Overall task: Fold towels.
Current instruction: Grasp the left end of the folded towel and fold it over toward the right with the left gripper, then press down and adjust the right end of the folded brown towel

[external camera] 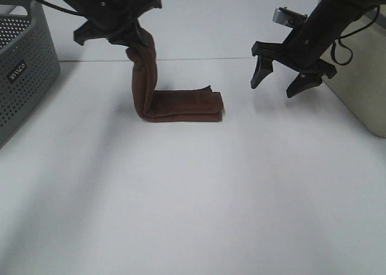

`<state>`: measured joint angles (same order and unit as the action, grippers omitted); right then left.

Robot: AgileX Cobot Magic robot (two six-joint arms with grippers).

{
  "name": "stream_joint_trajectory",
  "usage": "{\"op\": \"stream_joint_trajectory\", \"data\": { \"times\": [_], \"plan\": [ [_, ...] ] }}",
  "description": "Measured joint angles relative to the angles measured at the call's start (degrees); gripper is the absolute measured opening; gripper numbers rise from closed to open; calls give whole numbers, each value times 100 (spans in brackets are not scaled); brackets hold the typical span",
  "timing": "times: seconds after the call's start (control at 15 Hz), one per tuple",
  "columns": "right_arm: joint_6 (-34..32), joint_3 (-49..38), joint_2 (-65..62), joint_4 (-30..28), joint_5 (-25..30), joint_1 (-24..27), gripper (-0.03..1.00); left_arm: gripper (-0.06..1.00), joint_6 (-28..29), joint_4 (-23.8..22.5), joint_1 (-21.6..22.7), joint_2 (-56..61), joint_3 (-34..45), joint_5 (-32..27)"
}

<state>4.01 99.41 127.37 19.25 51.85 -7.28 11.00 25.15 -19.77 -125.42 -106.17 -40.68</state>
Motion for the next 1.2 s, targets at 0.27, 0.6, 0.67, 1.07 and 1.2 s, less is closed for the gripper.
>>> {"op": "stream_joint_trajectory", "data": {
  "times": [0.27,0.6,0.67,1.07,1.2],
  "plan": [
    [-11,0,-74,-6,275,0,77,21,424,281,-556,-900,-584,57],
    [-138,0,-143,52,327,0,77,60,607,974,-859,-1112,-647,1054],
    [-138,0,-143,126,327,0,77,63,607,1077,-871,-1112,-659,1215],
    [1507,0,-143,2744,613,0,77,66,584,235,-178,-659,-676,859],
    [2086,0,-138,4011,670,0,77,66,584,-74,189,-430,-688,619]
  ]
}}
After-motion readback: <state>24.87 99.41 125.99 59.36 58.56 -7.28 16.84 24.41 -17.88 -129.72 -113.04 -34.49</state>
